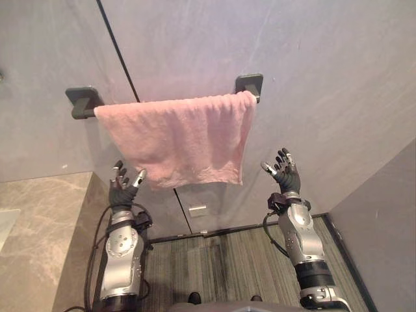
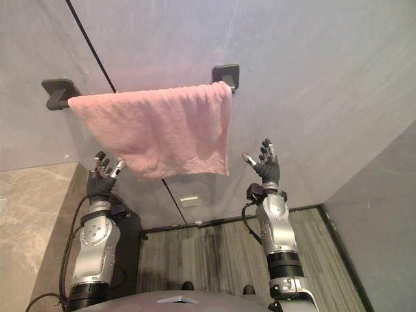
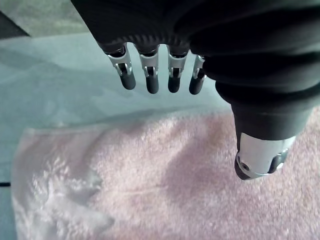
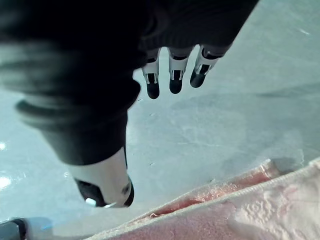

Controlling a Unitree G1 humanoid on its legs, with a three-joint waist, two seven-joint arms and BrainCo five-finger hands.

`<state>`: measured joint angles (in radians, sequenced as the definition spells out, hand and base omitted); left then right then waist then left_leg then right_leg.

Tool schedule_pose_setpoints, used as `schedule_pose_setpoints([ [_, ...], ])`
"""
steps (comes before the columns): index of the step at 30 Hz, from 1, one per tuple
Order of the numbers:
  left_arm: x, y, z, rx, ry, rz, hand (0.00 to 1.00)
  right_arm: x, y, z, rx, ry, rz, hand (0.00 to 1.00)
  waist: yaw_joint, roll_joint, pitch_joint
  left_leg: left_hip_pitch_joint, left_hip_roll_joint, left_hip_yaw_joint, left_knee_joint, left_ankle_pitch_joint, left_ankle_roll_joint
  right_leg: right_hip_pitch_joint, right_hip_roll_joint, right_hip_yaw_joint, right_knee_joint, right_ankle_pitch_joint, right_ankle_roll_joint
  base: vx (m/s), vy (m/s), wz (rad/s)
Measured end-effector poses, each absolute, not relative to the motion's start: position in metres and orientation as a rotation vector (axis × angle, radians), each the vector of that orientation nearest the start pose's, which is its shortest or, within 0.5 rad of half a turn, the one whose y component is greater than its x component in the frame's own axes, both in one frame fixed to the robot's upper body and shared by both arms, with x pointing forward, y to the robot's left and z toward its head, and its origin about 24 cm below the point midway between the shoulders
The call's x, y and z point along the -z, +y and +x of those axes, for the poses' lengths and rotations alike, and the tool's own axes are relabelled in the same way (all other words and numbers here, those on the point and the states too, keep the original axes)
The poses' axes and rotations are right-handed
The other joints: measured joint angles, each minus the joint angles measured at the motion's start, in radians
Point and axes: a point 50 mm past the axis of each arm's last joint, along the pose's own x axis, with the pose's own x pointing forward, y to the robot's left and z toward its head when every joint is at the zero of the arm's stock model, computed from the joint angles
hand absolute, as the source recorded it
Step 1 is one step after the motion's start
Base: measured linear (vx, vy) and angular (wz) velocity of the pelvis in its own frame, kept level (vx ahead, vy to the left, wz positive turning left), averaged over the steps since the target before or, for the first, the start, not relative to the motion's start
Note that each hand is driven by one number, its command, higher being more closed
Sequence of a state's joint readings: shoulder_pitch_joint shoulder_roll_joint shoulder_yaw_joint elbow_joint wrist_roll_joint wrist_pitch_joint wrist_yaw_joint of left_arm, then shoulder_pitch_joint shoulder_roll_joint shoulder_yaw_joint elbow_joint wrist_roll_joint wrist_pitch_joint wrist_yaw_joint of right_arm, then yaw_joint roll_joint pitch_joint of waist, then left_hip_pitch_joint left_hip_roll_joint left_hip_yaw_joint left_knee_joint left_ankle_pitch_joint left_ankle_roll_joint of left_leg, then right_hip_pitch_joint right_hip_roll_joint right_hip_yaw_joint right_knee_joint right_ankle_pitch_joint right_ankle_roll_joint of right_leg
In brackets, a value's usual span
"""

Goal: Organize washtable

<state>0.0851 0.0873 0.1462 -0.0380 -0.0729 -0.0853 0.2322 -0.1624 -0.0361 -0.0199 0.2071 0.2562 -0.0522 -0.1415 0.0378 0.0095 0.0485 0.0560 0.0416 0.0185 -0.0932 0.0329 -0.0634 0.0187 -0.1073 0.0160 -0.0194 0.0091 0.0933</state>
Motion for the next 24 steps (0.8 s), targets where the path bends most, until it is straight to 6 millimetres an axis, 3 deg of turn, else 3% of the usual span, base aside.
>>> schedule_pose_setpoints([
  [5, -0.036, 0.219, 0.221, -0.385, -0.023, 0.033, 0.00, -0.025, -0.159, 0.269, 0.102, 0.058, 0.210, 0.00, 0.000, -0.013, 0.007, -0.001, -0.001, 0.002, 0.000, -0.002, 0.002, -0.001, 0.000, 0.000, -0.004, 0.001, 0.000, 0.00, 0.000, 0.00],
  [9, -0.020, 0.225, 0.196, -0.393, 0.057, 0.018, 0.00, -0.012, -0.163, 0.243, 0.075, 0.107, 0.211, 0.00, 0.000, -0.016, 0.008, -0.007, -0.002, 0.002, 0.000, -0.005, 0.005, -0.005, -0.001, -0.001, -0.005, 0.001, 0.000, 0.00, 0.000, 0.00],
  [13, -0.028, 0.220, 0.178, -0.338, 0.032, -0.017, 0.00, -0.006, -0.161, 0.227, -0.016, 0.129, 0.211, 0.00, 0.000, -0.018, 0.008, -0.011, -0.002, 0.002, 0.000, -0.006, 0.005, -0.010, -0.001, -0.001, -0.005, 0.001, 0.001, 0.00, 0.000, 0.00],
  [19, -0.050, 0.201, 0.172, -0.138, -0.094, -0.210, 0.00, -0.006, -0.127, 0.213, -0.351, 0.142, 0.373, 0.00, 0.001, -0.020, 0.007, -0.013, -0.002, -0.001, 0.000, -0.006, 0.005, -0.013, -0.001, -0.003, -0.004, 0.001, 0.001, 0.00, 0.000, 0.00],
  [24, -0.072, 0.185, 0.183, 0.027, -0.212, -0.290, 0.00, -0.023, -0.084, 0.219, -0.604, 0.103, 0.428, 0.00, 0.003, -0.024, 0.000, -0.013, -0.003, -0.002, 0.000, -0.005, 0.005, -0.013, -0.002, -0.004, 0.000, 0.001, 0.001, 0.00, 0.000, 0.00],
])
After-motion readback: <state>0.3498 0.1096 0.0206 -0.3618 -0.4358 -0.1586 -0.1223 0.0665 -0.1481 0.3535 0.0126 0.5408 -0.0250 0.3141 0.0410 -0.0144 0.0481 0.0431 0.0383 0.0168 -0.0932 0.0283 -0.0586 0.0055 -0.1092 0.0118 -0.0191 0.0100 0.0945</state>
